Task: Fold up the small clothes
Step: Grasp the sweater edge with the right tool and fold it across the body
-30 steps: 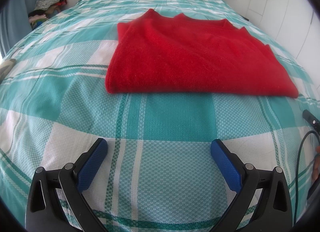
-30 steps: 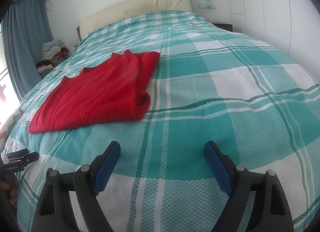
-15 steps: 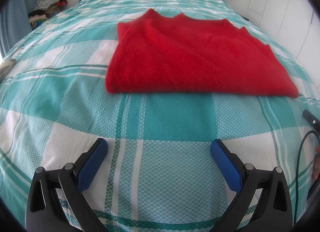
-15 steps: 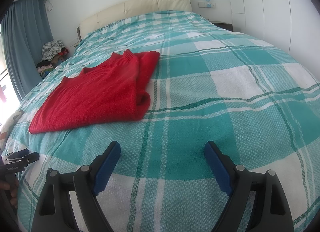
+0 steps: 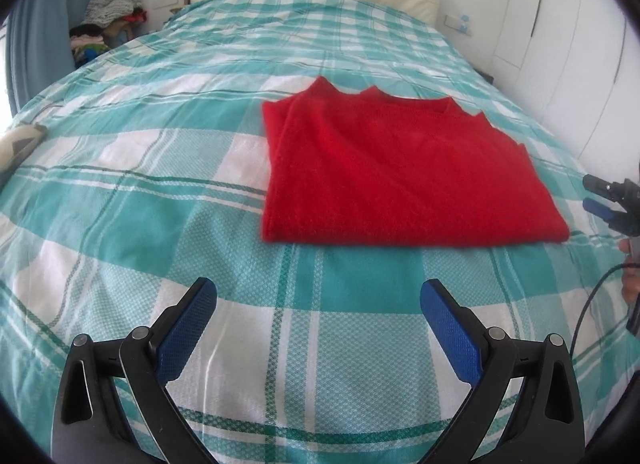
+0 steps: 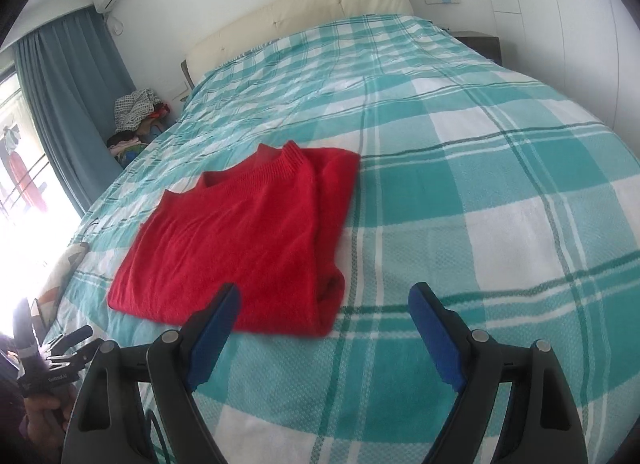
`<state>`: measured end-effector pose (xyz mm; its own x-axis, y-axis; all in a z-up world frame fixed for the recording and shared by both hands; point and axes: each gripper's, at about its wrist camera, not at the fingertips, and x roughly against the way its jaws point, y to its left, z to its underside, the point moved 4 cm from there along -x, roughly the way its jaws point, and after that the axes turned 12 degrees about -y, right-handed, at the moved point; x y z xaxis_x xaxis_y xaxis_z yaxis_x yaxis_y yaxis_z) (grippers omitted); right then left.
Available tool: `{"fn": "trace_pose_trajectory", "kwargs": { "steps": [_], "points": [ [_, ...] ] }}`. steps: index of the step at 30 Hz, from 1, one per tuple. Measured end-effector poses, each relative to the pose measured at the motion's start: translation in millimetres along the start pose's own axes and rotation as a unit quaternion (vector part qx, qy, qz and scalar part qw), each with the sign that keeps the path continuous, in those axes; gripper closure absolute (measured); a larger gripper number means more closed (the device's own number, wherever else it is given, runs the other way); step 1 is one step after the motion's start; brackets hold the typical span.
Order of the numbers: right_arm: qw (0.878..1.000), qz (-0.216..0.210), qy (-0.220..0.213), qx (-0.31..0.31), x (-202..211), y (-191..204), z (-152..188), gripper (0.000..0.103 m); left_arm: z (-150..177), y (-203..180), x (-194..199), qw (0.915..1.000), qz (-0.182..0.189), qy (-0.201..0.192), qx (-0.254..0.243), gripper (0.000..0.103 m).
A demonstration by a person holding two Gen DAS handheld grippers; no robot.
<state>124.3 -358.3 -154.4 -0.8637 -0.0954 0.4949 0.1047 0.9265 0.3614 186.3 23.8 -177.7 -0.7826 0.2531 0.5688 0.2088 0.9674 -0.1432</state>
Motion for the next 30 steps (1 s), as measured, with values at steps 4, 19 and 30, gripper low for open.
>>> {"fn": "trace_pose_trajectory", "kwargs": {
  "steps": [4, 19, 30],
  "points": [
    [0.997, -0.024, 0.061, -0.051, -55.4, -11.2, -13.9, 0.018, -1.6, 19.8, -4.9, 0.9988, -0.002, 0.009, 0.048, 0.001],
    [0.992, -0.043, 0.115, -0.014, -102.1, 118.5, -34.4, 0.093, -26.4, 87.9, 28.5, 0.9862, -0.015, -0.024, 0.163, 0.001],
    [0.978, -0.096, 0.161, 0.096, -174.0, 295.6, 26.9, 0.091, -21.6, 124.8, 28.8, 0.98, -0.047, -0.019, 0.192, 0.001]
  ]
}}
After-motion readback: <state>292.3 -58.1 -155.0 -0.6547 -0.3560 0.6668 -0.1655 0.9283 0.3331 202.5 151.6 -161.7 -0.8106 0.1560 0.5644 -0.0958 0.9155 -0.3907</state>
